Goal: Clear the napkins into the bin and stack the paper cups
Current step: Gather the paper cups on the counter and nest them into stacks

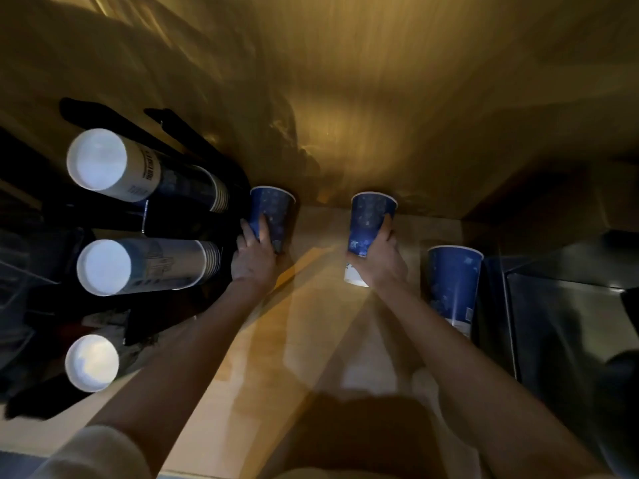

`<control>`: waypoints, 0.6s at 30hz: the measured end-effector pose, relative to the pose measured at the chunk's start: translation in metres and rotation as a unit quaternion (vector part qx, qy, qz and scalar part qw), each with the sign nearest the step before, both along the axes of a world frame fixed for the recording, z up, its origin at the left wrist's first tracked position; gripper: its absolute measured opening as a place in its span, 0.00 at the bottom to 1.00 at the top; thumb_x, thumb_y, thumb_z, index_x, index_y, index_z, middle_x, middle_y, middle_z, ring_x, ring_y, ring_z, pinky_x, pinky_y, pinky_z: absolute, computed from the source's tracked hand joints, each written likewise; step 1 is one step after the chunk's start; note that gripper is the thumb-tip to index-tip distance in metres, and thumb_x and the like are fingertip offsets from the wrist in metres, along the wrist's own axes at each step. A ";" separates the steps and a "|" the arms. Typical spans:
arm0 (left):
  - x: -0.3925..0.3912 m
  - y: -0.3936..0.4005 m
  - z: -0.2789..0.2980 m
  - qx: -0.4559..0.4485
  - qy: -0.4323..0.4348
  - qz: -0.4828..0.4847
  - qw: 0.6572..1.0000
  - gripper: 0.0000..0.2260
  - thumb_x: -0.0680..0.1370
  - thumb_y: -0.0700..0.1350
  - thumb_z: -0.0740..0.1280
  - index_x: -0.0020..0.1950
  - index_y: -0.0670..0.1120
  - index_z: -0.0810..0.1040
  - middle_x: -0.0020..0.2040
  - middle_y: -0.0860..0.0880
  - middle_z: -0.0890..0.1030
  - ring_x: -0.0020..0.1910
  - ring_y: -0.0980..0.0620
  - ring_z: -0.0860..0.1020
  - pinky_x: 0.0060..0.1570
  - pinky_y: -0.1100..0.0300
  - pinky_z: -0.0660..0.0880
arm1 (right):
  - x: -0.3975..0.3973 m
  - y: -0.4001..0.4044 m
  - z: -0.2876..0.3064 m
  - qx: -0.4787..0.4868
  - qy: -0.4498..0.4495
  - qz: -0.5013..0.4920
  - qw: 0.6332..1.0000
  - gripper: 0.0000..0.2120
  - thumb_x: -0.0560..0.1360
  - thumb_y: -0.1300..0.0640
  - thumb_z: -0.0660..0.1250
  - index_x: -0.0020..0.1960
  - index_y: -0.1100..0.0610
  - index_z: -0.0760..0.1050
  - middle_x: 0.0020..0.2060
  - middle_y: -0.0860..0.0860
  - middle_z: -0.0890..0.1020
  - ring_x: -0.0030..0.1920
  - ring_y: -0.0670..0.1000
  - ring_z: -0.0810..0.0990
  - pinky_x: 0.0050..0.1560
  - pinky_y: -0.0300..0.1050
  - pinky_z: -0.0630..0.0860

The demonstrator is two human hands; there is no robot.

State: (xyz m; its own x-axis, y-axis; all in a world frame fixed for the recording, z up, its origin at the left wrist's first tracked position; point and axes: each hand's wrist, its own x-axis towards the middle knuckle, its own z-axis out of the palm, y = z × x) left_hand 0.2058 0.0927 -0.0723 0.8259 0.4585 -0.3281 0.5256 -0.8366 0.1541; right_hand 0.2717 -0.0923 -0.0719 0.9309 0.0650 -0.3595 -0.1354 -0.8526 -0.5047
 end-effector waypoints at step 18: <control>-0.018 -0.005 0.081 -0.443 -0.134 0.185 0.867 0.46 0.56 0.44 0.77 0.70 0.40 0.59 0.61 0.43 0.73 0.58 0.43 0.75 0.53 0.52 0.74 | -0.035 -0.007 0.032 0.342 0.042 -0.125 0.930 0.34 0.57 0.66 0.77 0.58 0.58 0.65 0.54 0.56 0.77 0.52 0.54 0.79 0.48 0.45 0.73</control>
